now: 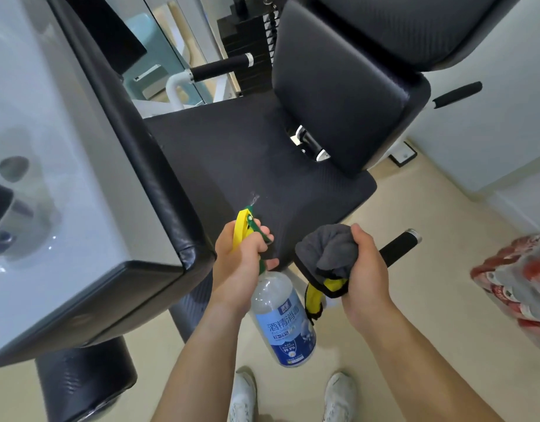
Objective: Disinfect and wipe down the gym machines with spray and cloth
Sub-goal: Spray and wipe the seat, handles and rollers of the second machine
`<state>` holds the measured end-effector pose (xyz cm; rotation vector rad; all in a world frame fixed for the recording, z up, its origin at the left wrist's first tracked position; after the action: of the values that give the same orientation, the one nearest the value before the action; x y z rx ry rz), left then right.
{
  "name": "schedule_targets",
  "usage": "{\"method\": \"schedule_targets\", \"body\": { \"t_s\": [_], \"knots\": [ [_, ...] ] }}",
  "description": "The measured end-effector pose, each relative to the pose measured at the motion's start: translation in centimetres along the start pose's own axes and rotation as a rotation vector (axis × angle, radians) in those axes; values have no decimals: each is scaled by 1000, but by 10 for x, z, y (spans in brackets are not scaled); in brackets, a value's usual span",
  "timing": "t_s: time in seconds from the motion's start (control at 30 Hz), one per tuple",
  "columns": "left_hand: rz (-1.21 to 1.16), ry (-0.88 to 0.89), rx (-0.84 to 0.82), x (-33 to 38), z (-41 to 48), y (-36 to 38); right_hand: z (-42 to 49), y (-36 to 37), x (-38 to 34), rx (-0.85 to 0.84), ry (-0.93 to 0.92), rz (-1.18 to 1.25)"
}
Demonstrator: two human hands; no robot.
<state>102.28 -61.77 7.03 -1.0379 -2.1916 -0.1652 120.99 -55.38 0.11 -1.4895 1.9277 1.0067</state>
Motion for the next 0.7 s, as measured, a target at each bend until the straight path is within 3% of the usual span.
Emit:
{"method": "schedule_targets", "body": {
  "t_s": [0.3, 0.4, 0.47, 0.53, 0.63, 0.7],
  "knots": [
    [-23, -91, 83, -15, -5, -13, 3, 14, 2, -62, -50, -91],
    [-41, -107, 54, -8, -13, -13, 15, 36, -28, -127, -218, -118],
    [-100, -153, 47, 1, -15, -9, 32, 65, -51, -248, -429, -281],
    [-160, -193, 25, 6, -15, -7, 51, 100, -54, -423, -612, -601],
    [-199, -141, 65, 13, -9, -20, 53, 152, -21, -757, -908, -1161],
    [-242, -116, 74, 18, 0, -27, 41, 167, 1, -925, -1017, -1315]
  ]
}}
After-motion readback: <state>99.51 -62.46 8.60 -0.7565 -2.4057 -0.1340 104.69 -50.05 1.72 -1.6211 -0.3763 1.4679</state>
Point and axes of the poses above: each hand's wrist, its own z-axis towards the middle knuckle, its own y-axis out of the palm, x = y × z, the point moved 9 cm from there along z, towards the middle knuckle, and after that the axes turned 15 degrees about -y, right-handed, at the moved point
